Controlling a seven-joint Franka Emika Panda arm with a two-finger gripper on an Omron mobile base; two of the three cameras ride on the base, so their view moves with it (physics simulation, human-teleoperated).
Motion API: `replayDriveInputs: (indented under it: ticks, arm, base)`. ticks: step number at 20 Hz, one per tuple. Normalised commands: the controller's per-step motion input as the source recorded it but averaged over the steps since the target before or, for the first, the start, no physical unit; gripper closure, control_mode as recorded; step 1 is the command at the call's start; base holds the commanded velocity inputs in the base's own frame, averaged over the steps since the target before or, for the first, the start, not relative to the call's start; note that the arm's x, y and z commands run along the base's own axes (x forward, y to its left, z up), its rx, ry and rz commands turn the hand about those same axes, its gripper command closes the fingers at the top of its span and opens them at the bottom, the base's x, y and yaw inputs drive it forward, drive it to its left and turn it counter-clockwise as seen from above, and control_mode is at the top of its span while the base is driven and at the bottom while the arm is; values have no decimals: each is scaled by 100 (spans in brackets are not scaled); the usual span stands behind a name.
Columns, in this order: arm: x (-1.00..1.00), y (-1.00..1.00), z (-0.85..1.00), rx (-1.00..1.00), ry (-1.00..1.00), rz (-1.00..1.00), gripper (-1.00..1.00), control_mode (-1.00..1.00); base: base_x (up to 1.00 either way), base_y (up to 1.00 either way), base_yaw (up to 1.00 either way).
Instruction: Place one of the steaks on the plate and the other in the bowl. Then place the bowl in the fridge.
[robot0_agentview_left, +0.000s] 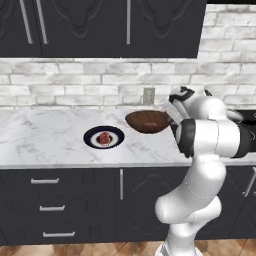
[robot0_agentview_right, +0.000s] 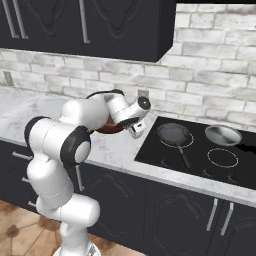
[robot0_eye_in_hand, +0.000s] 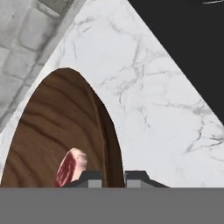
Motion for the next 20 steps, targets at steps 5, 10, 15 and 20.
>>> replayDriveInputs:
  ticks: [5, 10, 15, 20]
  arm:
    - [-71, -14, 51, 12, 17, -1, 100, -100]
    - [-97, -3, 34, 0, -25, 1, 100, -100]
    - [-96, 7, 8, 0, -27, 2, 100, -100]
    - [-48, 9, 1, -3, -1, 0, 100, -100]
  base:
    - [0, 0, 0]
    - [0, 0, 0]
    - [0, 0, 0]
    - [0, 0, 0]
